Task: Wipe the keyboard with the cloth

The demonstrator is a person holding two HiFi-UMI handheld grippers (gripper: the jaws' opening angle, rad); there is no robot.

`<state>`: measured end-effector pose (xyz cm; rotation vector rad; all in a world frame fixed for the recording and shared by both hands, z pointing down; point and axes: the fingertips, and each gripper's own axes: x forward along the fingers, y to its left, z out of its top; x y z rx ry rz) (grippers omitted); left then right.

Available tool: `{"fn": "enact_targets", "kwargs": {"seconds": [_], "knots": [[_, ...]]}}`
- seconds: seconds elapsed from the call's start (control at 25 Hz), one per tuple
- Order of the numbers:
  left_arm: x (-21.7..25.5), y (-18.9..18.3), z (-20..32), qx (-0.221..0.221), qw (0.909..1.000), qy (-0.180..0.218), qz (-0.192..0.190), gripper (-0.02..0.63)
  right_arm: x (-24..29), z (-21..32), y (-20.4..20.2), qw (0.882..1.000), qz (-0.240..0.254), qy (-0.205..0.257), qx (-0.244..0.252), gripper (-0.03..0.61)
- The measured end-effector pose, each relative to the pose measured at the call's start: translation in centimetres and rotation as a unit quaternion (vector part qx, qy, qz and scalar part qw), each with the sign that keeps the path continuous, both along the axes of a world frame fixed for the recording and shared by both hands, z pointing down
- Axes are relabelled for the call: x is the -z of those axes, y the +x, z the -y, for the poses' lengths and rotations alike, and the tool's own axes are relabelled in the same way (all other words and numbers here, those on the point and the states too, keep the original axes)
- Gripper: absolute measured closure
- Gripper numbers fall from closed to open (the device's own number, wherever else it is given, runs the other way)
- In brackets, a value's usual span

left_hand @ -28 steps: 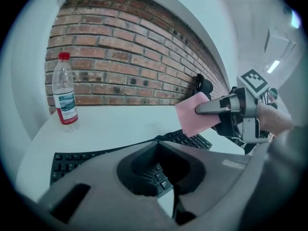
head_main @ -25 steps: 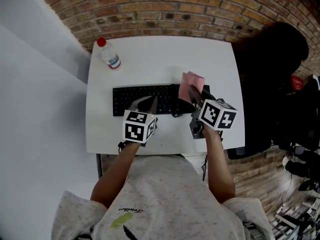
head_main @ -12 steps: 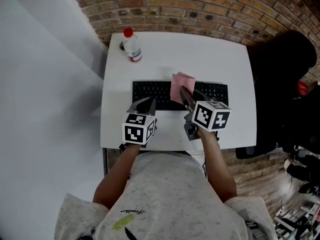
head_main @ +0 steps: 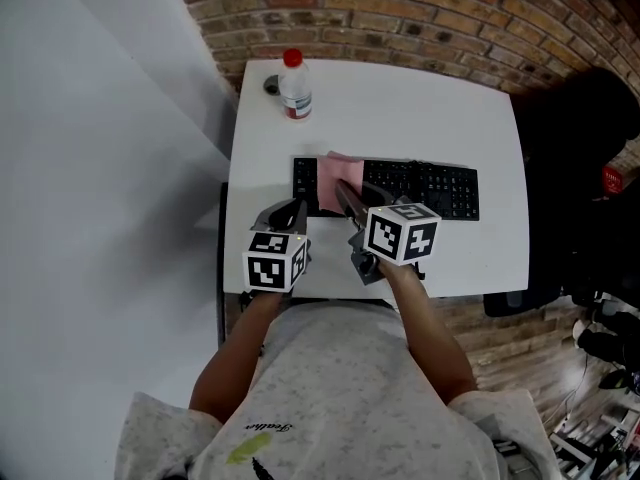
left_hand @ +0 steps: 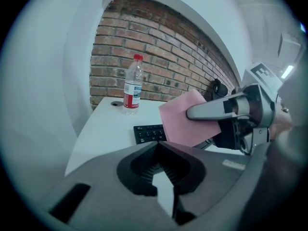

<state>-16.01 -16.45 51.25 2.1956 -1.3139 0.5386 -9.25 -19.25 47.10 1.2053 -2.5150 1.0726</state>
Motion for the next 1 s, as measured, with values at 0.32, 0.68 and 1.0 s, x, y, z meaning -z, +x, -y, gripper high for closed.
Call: {"fn": "enact_targets", "kwargs": {"seconds": [0.32, 0.68, 1.0], "knots": [[-0.2, -3.3, -0.4, 0.011, 0.9999, 0.0, 0.0, 0.62, -1.9, -1.3, -5.7, 0.999, 0.029, -0.021, 0.024, 0.558], [-0.3, -3.6, -0.8, 0.003, 1.0, -0.005, -0.007, 0.62, -4.5, -2.5, -6.9, 0.999, 0.014, -0.045, 0.02, 0.558], [-1.0, -2.6, -1.3, -0.013, 0.9998, -0.014, -0.009, 0.62, -5.3, -2.7, -5.7, 0.999, 0.006, -0.05, 0.001, 0.558]]}}
